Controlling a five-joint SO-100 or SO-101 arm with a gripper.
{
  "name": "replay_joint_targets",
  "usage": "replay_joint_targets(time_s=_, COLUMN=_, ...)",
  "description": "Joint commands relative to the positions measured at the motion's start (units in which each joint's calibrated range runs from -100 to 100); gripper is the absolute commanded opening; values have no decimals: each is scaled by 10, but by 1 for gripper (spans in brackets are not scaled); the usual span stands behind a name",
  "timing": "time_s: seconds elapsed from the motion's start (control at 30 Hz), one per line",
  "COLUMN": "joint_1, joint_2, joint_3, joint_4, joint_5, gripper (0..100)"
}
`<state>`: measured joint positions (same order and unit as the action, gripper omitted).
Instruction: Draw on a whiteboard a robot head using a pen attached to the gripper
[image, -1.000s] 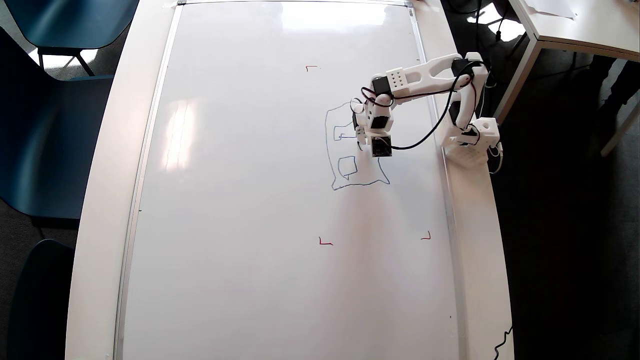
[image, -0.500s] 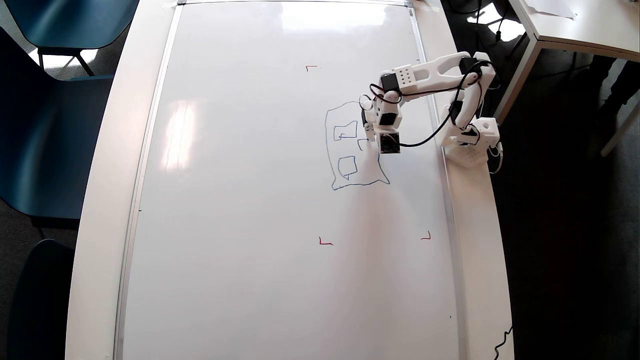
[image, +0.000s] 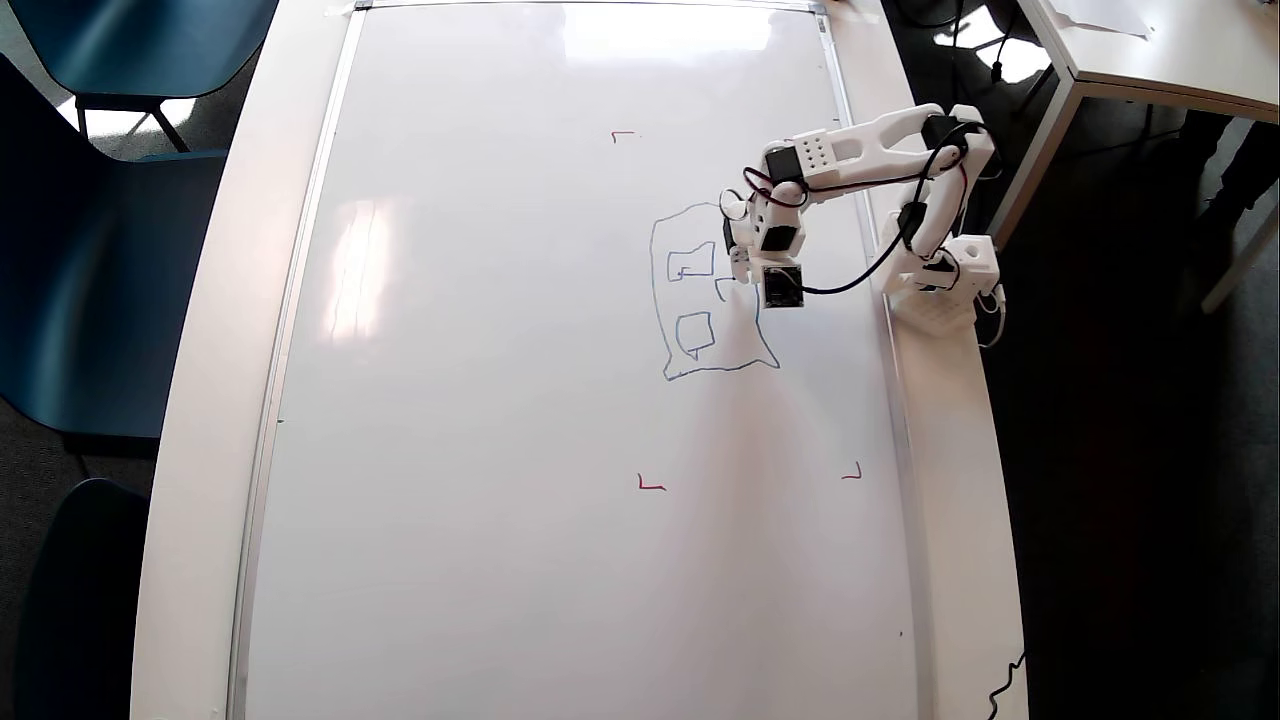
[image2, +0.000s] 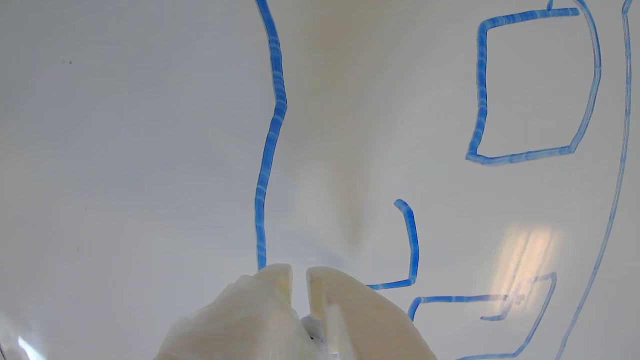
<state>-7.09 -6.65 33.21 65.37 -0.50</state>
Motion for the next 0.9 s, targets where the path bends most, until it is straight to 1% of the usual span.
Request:
replay_joint_targets(time_s=0.0, joint_1=-1, joint_2=-22, joint_3=2, joint_4=-2, joint_5=2, gripper=2)
replay_joint_targets(time_s=0.53, joint_1=0, joint_2=24, joint_3=2, joint_4=6, joint_5=2, gripper=2)
replay_joint_targets(time_s=0.87, joint_1=-39, joint_2=31, joint_3=2, joint_4=5, joint_5=1, gripper=2)
